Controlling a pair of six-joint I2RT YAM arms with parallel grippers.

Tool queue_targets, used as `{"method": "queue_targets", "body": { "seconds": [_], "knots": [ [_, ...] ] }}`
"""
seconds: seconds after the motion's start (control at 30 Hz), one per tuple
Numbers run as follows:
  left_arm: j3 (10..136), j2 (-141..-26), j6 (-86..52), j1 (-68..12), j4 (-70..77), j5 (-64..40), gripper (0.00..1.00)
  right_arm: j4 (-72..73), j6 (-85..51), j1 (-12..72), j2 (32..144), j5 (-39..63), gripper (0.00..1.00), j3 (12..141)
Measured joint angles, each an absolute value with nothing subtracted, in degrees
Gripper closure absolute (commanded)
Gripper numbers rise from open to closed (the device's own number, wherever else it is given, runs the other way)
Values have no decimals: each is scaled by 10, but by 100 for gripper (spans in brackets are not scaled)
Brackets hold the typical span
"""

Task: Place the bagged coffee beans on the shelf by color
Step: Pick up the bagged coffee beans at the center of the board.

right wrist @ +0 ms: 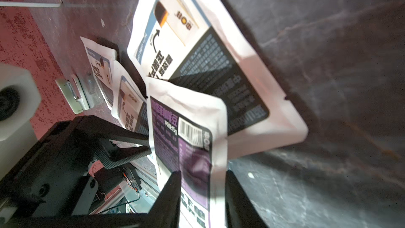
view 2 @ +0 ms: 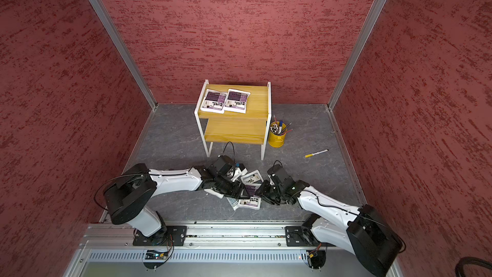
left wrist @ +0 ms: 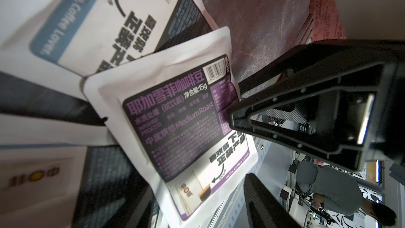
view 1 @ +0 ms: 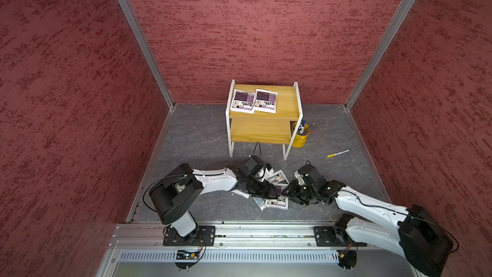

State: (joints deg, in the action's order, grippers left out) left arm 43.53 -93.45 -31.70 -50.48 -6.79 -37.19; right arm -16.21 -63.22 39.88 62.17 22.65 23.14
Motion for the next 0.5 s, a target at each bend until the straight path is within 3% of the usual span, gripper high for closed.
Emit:
{"method": "queue_targets", "body": {
  "seconds": [0.5],
  "knots": [
    [420, -935, -332, -505, -39, -380, 34, -156, -641, 399, 612, 229, 89, 233]
  ]
}}
